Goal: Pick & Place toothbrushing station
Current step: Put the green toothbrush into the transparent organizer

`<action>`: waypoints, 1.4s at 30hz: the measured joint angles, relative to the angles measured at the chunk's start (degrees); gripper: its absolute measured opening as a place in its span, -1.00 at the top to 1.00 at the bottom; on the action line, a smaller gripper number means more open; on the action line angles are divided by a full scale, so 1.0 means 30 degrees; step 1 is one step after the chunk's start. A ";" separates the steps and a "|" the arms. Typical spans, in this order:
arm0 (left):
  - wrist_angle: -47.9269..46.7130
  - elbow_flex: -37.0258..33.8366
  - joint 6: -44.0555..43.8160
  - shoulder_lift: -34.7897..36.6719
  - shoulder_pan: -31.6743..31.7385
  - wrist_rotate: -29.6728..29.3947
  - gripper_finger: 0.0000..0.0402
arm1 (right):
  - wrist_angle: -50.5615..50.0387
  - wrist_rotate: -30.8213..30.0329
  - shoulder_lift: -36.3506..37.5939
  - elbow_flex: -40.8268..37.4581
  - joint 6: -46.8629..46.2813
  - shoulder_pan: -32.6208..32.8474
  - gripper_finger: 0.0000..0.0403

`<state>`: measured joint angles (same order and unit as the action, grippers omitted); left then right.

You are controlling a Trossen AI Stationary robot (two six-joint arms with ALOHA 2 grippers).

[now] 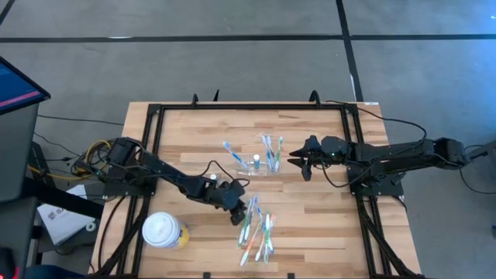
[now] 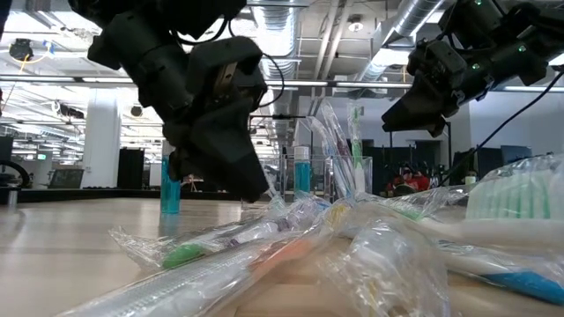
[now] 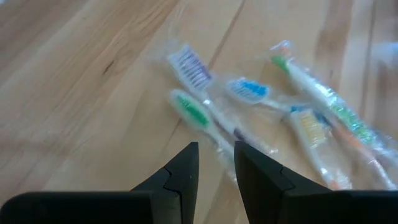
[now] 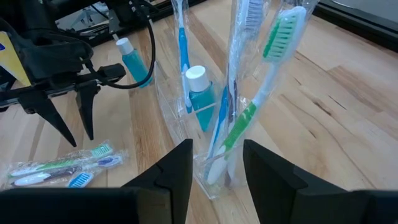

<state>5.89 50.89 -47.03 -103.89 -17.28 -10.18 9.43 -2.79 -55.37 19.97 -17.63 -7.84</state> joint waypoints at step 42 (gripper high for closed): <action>0.1360 0.0036 0.0386 -0.1299 0.0430 -0.0842 0.97 | 0.0073 -0.0007 -0.0007 0.0000 0.0000 -0.0004 0.37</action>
<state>9.97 51.00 -45.87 -107.79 -15.99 -12.71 9.65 -2.81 -55.40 19.97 -17.63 -7.85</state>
